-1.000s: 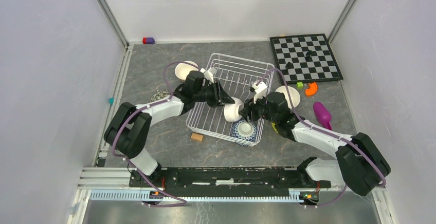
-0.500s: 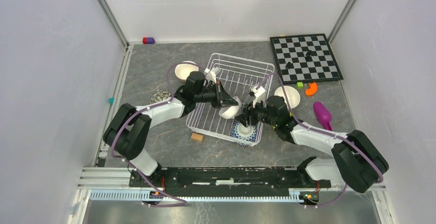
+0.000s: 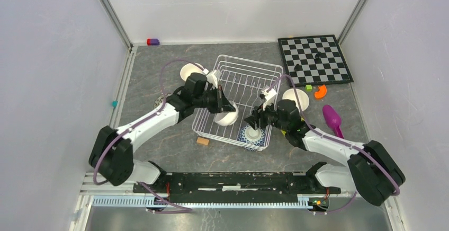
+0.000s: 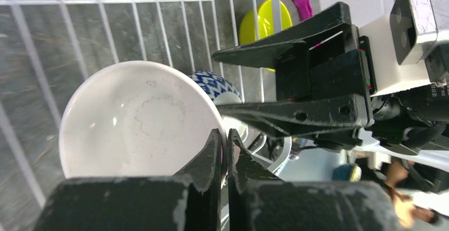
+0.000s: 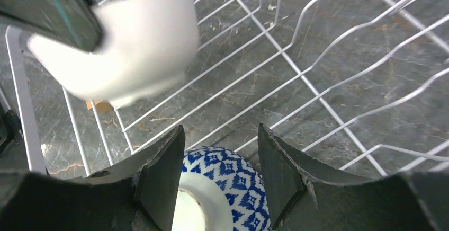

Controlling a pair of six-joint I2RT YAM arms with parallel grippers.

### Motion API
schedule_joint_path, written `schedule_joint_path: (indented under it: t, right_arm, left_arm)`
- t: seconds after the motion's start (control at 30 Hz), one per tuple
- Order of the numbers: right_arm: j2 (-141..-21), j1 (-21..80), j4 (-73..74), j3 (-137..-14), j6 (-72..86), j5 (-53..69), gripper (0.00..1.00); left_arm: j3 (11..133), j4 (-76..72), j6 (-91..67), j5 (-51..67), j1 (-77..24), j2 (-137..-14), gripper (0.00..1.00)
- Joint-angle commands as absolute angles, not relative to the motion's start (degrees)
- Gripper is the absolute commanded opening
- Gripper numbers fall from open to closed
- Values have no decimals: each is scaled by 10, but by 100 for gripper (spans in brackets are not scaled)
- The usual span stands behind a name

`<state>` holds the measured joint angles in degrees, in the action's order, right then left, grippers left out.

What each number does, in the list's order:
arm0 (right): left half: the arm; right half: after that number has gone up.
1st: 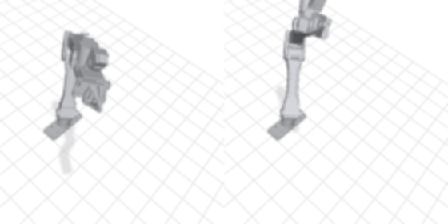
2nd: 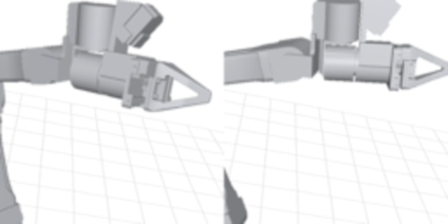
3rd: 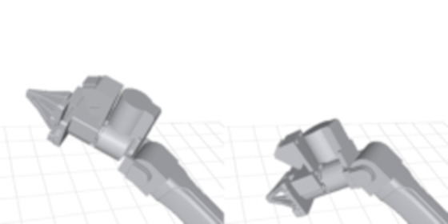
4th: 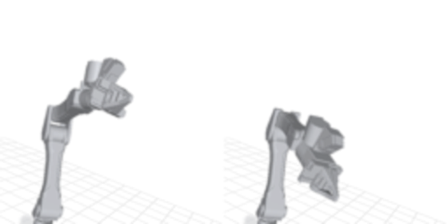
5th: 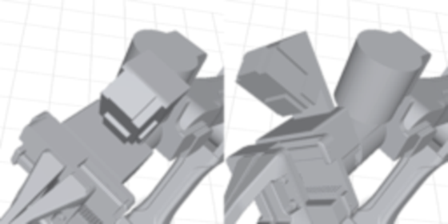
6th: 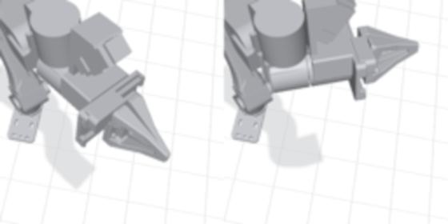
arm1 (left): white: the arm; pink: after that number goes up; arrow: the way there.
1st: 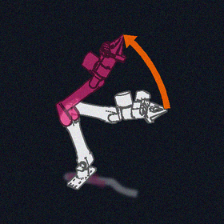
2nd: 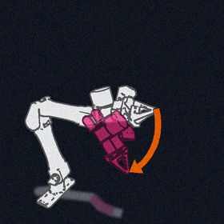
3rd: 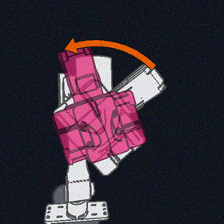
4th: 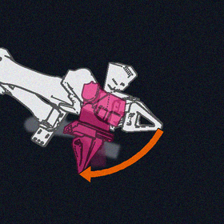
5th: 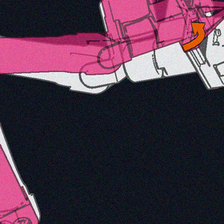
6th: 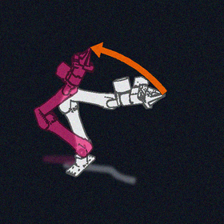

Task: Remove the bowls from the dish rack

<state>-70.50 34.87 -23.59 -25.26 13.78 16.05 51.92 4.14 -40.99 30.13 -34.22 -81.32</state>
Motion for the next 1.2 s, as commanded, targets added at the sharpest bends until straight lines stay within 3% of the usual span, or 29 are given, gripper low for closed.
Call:
schedule_joint_path:
  t: [0.0,0.4,0.7,0.97,1.17]
  right_arm:
    - [-648,343,-219,-239,114,85,60]
    - [-600,344,-208,-228,101,40,60]
    - [-570,344,-202,-217,102,28,59]
    - [-552,344,-205,-212,99,28,59]
    - [-528,344,-215,-188,107,29,59]
  left_arm:
    - [597,191,-293,156,-345,-723,2]
    - [631,340,-230,-105,-344,-597,2]
    - [539,369,-369,-290,-330,-587,2]
    - [525,388,-411,-266,-185,-579,2]
    - [543,459,-494,-387,-105,-599,2]
